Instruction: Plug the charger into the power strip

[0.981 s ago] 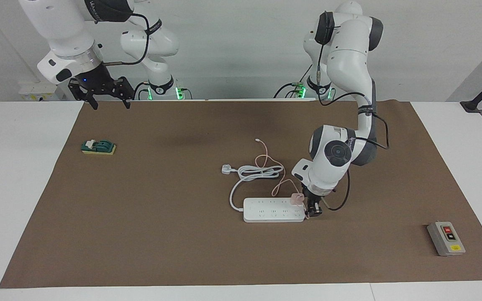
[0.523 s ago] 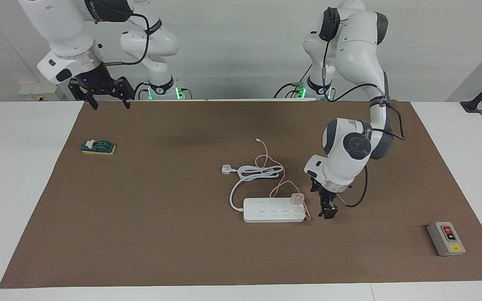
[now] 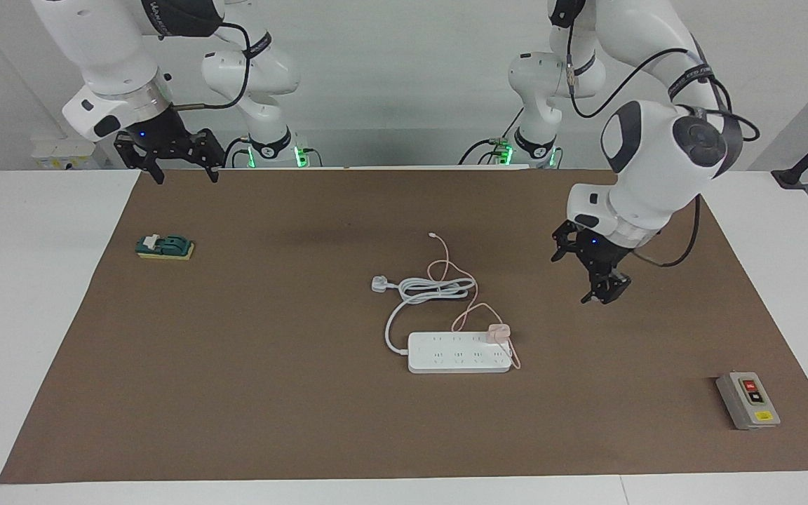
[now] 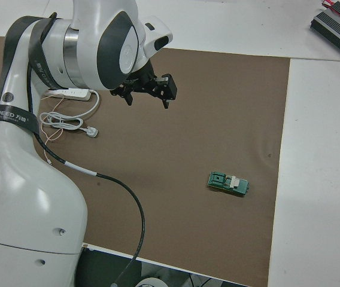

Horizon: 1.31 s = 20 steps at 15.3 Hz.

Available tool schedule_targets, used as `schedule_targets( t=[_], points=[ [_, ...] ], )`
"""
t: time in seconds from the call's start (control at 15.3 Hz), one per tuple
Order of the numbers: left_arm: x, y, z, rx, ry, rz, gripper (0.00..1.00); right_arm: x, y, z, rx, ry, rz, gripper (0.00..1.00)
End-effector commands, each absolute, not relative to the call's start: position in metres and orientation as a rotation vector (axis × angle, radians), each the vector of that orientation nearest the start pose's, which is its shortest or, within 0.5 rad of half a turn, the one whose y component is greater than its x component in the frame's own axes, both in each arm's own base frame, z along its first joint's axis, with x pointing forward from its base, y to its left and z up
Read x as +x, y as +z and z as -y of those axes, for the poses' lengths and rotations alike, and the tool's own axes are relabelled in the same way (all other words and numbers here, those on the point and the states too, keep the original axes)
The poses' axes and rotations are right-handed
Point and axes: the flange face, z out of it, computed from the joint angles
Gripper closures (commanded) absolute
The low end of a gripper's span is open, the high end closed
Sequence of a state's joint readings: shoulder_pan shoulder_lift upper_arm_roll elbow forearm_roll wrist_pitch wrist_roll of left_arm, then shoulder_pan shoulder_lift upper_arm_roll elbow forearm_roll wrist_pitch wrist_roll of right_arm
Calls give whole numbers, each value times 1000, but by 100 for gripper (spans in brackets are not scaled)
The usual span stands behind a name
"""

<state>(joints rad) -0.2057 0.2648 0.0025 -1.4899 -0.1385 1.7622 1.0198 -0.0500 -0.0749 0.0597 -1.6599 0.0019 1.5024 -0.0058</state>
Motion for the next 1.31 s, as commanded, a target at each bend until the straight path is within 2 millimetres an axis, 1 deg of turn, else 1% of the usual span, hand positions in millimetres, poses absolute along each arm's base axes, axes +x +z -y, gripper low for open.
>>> schedule_targets(
  t=[0.0, 0.13, 0.2, 0.26, 0.39, 0.46, 0.52, 0.59, 0.65, 0.72, 0.78, 0.85, 0.92, 1.18, 1.24],
  points=[
    [607, 560, 88, -2789, -98, -1720, 0, 520, 620, -4, -3123, 142, 27, 0],
    [593, 585, 51, -2865, -85, -1600, 0, 520, 621, -4, -3123, 139, 27, 0],
    [585, 596, 33, -2927, -77, -1490, 0, 520, 620, -4, -3123, 142, 27, 0],
    [579, 606, 21, -2967, -74, -1402, 0, 520, 621, -4, -3123, 139, 27, 0],
    [558, 630, 7, -3016, -56, -1263, 0, 520, 620, -4, -3123, 142, 27, 0],
    [549, 638, -4, -3048, -42, -1166, 0, 520, 620, -4, -3123, 142, 27, 0],
    [544, 644, -9, -3088, -38, -1050, 0, 520, 620, -4, -3123, 142, 27, 0],
    [543, 645, -12, -3118, -17, -875, 0, 520, 621, -4, -3123, 139, 27, 0],
    [542, 644, -13, -3109, 26, -626, 0, 520, 620, -4, -3123, 142, 27, 0],
    [541, 643, -15, -3097, 45, -435, 0, 520, 621, -4, -3123, 139, 27, 0],
    [537, 638, -16, -3110, 61, -296, 0, 520, 621, -4, -3123, 139, 27, 0],
    [536, 638, -17, -3114, 61, -221, 0, 520, 621, -4, -3123, 139, 27, 0],
    [535, 637, -18, -3116, 70, -199, 0, 520, 621, -4, -3123, 139, 27, 0],
    [530, 640, -21, -3118, 84, -192, 0, 520, 620, -4, -3123, 142, 27, 0],
    [524, 638, -21, -3118, 129, -186, 0, 520, 620, -4, -3123, 142, 27, 0]
  ],
)
